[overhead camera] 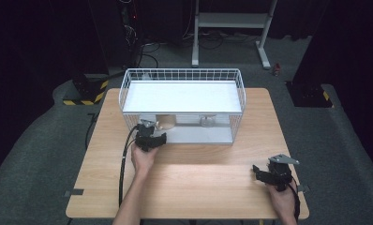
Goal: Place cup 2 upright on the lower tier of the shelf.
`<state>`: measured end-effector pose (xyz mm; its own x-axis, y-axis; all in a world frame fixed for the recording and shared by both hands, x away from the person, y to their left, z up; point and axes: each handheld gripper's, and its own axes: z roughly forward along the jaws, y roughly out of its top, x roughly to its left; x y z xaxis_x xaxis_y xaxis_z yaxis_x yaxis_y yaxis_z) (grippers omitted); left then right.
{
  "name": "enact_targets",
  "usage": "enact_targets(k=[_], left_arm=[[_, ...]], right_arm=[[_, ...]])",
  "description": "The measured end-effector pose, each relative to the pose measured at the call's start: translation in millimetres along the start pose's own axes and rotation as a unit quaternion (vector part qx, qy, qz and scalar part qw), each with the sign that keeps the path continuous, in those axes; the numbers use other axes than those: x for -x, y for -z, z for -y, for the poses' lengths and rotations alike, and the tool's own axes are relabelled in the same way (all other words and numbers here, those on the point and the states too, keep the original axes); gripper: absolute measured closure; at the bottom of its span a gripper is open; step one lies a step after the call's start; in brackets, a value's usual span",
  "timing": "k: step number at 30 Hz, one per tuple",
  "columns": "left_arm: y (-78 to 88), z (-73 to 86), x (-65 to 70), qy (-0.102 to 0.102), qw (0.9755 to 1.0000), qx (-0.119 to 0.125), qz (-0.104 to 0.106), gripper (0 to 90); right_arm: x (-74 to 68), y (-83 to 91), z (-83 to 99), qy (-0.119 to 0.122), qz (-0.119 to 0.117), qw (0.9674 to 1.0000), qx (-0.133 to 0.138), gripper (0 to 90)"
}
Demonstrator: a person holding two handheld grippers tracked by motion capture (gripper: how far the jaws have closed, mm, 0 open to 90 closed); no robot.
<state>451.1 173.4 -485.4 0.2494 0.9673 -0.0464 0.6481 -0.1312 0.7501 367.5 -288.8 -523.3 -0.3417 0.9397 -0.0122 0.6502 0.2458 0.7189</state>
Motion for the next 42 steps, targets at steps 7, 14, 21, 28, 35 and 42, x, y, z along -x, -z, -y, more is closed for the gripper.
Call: enact_targets(k=[7,14,21,28,35,42], left_arm=[[8.9,7.5,-2.5,-0.007,0.9999,0.010,0.005,31.0],[16.7,12.5,-1.8,-0.006,0.9998,0.017,0.006,29.3],[25.9,14.6,-2.6,-0.003,0.9994,0.033,0.011,29.3],[31.4,19.5,-0.4,-0.005,0.9995,0.031,0.009,29.8],[40.7,19.9,1.5,-0.008,0.9990,0.042,0.013,29.5],[47.4,22.7,4.6,-0.010,0.9987,0.045,0.020,29.5]], right_arm=[[0.0,0.0,0.0,0.000,0.000,1.0000,0.000,23.7],[0.0,0.0,0.0,0.000,0.000,1.0000,0.000,23.7],[0.0,0.0,0.0,0.000,0.000,1.0000,0.000,23.7],[0.0,0.0,0.0,0.000,0.000,1.0000,0.000,23.7],[-0.1,0.1,0.0,-0.001,0.000,1.0000,0.000,23.7],[-0.1,0.1,0.0,0.000,0.000,1.0000,0.000,23.7]])
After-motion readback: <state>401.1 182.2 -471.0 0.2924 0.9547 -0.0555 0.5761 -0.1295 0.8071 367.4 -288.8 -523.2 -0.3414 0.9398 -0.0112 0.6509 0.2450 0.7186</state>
